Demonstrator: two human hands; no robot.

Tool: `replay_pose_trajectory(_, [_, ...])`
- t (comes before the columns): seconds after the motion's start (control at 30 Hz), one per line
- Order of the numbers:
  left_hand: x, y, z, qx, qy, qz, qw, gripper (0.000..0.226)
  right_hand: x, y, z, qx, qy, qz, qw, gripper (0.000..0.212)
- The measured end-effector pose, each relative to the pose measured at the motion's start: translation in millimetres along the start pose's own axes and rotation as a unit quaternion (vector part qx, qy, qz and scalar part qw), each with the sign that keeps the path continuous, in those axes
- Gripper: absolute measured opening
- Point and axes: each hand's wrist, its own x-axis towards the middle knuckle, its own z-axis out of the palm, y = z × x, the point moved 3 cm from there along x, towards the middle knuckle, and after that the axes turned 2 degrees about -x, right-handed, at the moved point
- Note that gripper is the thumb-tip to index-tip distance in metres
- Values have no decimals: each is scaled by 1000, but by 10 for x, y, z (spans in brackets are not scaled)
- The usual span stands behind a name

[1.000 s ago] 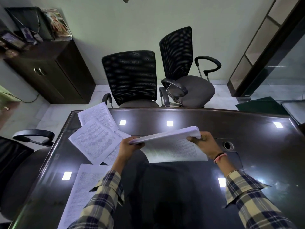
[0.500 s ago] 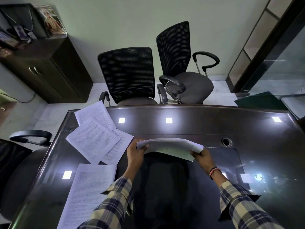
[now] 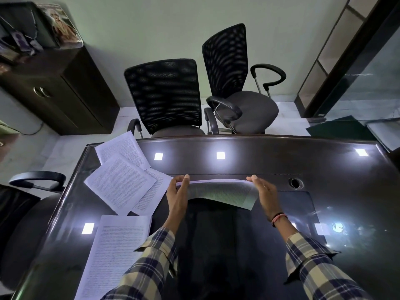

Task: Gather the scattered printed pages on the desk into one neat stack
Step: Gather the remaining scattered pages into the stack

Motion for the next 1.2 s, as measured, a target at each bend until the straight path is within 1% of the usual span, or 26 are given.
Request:
replay_pose_trajectory(0.07, [8, 6, -12, 8, 3, 1, 1000, 25, 10, 6, 10, -21, -3, -2, 1000, 27])
replay_pose_trajectory(0.17, [0, 76, -21, 24, 11, 14, 1000, 31, -9, 6, -4, -49, -36, -16, 998, 18])
replay_pose_trajectory(0.2, [1, 103, -26, 38, 2, 19, 999, 33, -2, 55, -23, -59, -49, -10, 997, 21])
replay_pose_trajectory(0.23, [10, 129, -32, 74, -11, 38, 996, 36, 4, 111, -43, -65, -63, -5, 996, 27])
replay_pose_trajectory(0.27, [21, 153, -35, 141, -23, 85, 986, 40, 15, 184, -58, -75, -75, -9, 994, 27])
replay_pose_trajectory(0.3, [40, 168, -33, 233, -28, 158, 959, 45, 25, 225, -59, -87, -83, -22, 992, 20])
replay_pose_trajectory(0.33, [54, 161, -16, 334, -24, 241, 911, 49, 45, 270, -62, -105, -82, -38, 990, 9])
replay_pose_trajectory(0.37, [58, 145, 22, 421, -26, 310, 852, 52, 61, 291, -57, -120, -76, -47, 989, 1])
replay_pose_trajectory(0.4, [43, 147, 88, 482, -43, 354, 800, 52, 81, 289, -45, -134, -68, -50, 987, 5])
replay_pose_trajectory(0.43, [24, 155, 172, 519, -70, 373, 766, 47, 93, 253, -19, -144, -69, -58, 985, 8])
replay_pose_trajectory(0.47, [-19, 179, 263, 537, -102, 385, 744, 40, 98, 194, 19, -156, -76, -72, 982, 10])
replay_pose_trajectory(0.5, [-74, 221, 356, 540, -131, 391, 734, 31, 100, 133, 67, -170, -88, -94, 977, 11])
replay_pose_trajectory(0.53, [-110, 261, 436, 526, -154, 391, 739, 19, 89, 52, 124, -184, -101, -115, 971, 12])
replay_pose_trajectory(0.57, [-157, 328, 489, 503, -168, 383, 757, 8, 70, -26, 169, -186, -114, -129, 967, 13])
replay_pose_trajectory(0.6, [-168, 380, 514, 470, -167, 364, 787, 6, 59, -124, 197, -179, -118, -135, 967, 16])
replay_pose_trajectory(0.63, [-162, 423, 501, 429, -153, 337, 824, 9, 70, -200, 198, -165, -121, -133, 970, 16])
replay_pose_trajectory(0.7, [-109, 482, 406, 334, -123, 272, 894, 8, 116, -336, 115, -146, -120, -119, 975, 11])
replay_pose_trajectory(0.77, [-16, 431, 276, 238, -119, 187, 946, 11, 166, -398, -71, -143, -115, -114, 976, 19])
replay_pose_trajectory(0.8, [7, 398, 201, 195, -119, 150, 962, 12, 170, -395, -162, -135, -111, -101, 979, 21])
replay_pose_trajectory(0.87, [1, 338, 93, 121, -126, 91, 980, 17, 156, -325, -277, -93, -113, -73, 987, 19])
replay_pose_trajectory(0.93, [-89, 257, 59, 47, -138, 46, 988, 13, 92, -267, -279, -81, -122, -63, 987, 16])
replay_pose_trajectory(0.97, [-144, 205, 61, 32, -140, 33, 989, 15, 69, -231, -256, -82, -132, -69, 986, 16])
replay_pose_trajectory(1.07, [-270, -20, 62, 39, -143, 19, 989, 13, -36, -119, -180, -111, -152, -82, 979, 20])
replay_pose_trajectory(1.13, [-348, -154, 44, 75, -145, 11, 987, 8, -83, -16, -152, -138, -155, -101, 973, 21])
replay_pose_trajectory(1.2, [-423, -259, 18, 136, -141, -3, 981, 4, -122, 71, -158, -179, -166, -133, 961, 22])
